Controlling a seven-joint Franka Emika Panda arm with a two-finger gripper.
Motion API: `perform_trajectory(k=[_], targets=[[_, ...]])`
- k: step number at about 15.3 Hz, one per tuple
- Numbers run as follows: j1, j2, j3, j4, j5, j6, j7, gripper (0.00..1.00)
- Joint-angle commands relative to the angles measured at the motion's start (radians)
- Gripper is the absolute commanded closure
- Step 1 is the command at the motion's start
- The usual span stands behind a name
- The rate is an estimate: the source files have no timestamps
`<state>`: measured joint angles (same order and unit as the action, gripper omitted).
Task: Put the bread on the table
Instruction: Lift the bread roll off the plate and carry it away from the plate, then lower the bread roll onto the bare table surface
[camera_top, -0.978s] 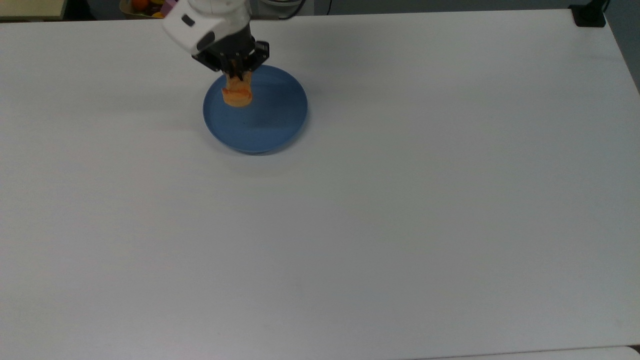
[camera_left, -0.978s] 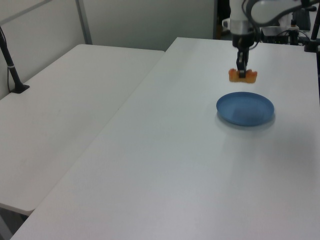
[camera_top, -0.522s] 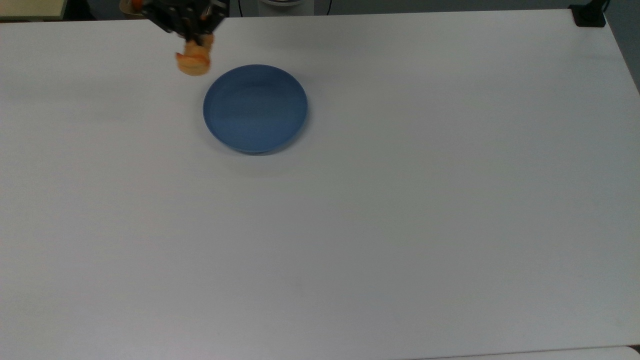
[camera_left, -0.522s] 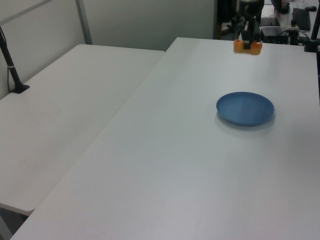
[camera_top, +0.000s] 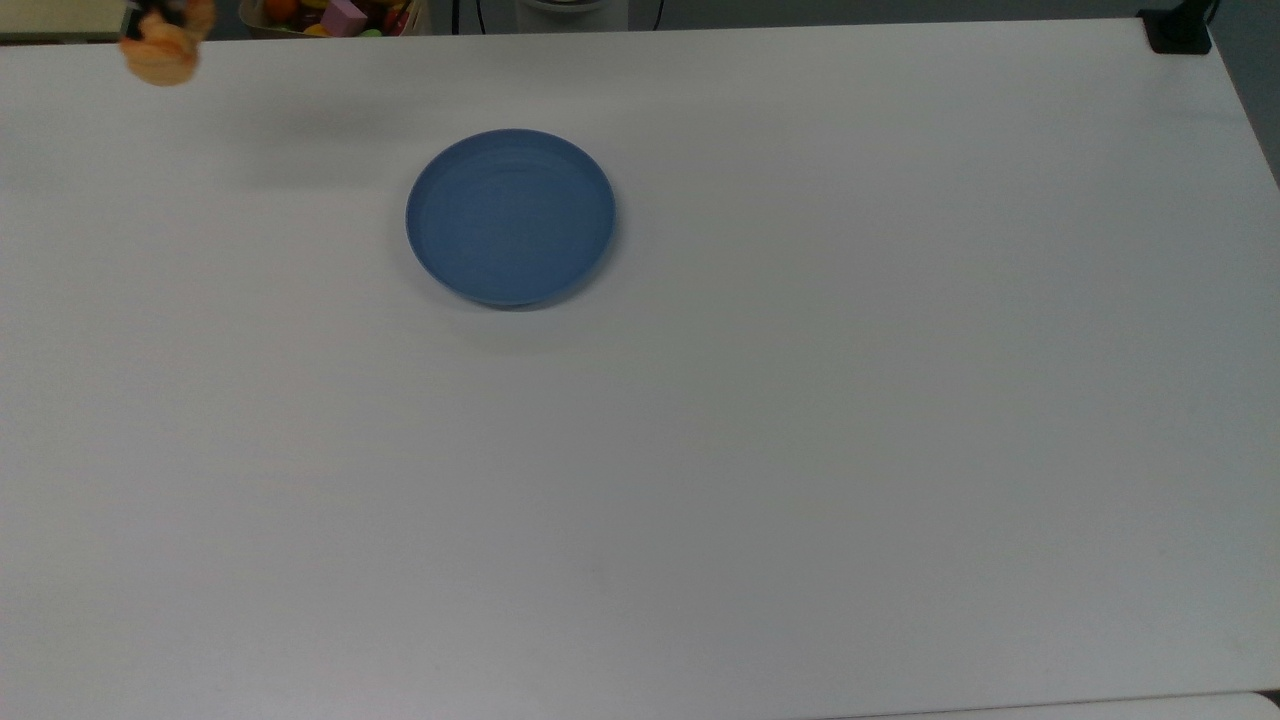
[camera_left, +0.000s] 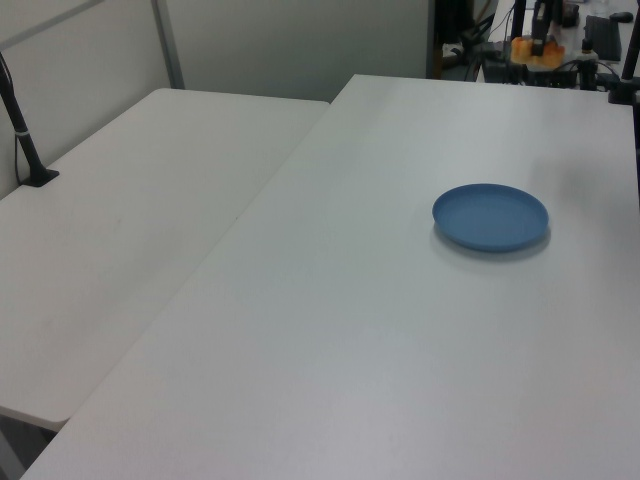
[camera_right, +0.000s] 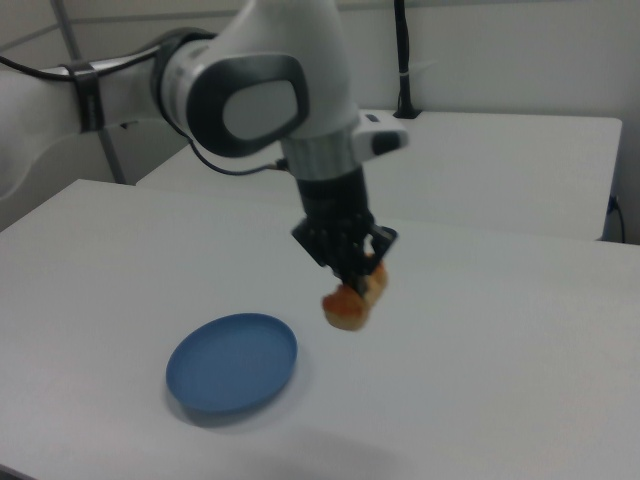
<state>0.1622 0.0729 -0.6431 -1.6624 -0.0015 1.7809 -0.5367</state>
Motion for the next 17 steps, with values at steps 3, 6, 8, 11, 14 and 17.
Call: perform_trajectory(k=[3,6,8,11,14,17], targets=[[-0.111,0.165,-0.038,0.009,0.072,0.193,-0.118,1.00],[-0.165,0.278,-0.029,0.010,0.132,0.294,-0.172,1.00],[-0.193,0.338,-0.021,0.010,0.146,0.334,-0.207,1.00],[-0.222,0.412,0.019,0.009,0.149,0.380,-0.210,1.00],[-0.250,0.475,0.060,0.009,0.152,0.437,-0.209,0.96],[-0.257,0.508,0.069,0.006,0.167,0.469,-0.209,0.48]])
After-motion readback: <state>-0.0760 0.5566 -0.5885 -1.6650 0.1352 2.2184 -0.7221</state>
